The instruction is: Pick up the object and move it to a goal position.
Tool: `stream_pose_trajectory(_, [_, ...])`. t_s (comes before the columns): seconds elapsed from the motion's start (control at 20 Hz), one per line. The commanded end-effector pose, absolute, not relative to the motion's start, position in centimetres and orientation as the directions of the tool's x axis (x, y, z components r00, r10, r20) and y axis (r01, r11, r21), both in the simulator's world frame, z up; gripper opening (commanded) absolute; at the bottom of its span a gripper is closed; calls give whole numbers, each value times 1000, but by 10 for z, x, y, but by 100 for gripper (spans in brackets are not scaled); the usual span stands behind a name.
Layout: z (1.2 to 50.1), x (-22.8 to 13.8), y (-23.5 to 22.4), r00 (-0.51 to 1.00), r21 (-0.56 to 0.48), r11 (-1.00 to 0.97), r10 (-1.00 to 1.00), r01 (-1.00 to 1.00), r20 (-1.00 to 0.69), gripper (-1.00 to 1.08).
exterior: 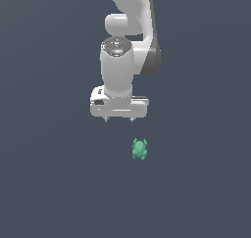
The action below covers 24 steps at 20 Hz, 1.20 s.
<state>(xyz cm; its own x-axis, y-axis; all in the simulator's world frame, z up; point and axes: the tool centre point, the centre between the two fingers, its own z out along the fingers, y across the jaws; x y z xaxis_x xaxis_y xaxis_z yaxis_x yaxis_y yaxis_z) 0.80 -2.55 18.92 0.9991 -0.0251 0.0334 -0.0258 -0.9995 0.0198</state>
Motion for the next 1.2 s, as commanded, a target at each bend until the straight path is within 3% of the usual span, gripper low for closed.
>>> stream_pose_trajectory(0.0, [189, 8, -26, 999, 20, -999, -25, -26, 33, 100])
stream_pose_trajectory(1.15, [172, 18, -2, 1000, 25, -1000, 16, 15, 12, 100])
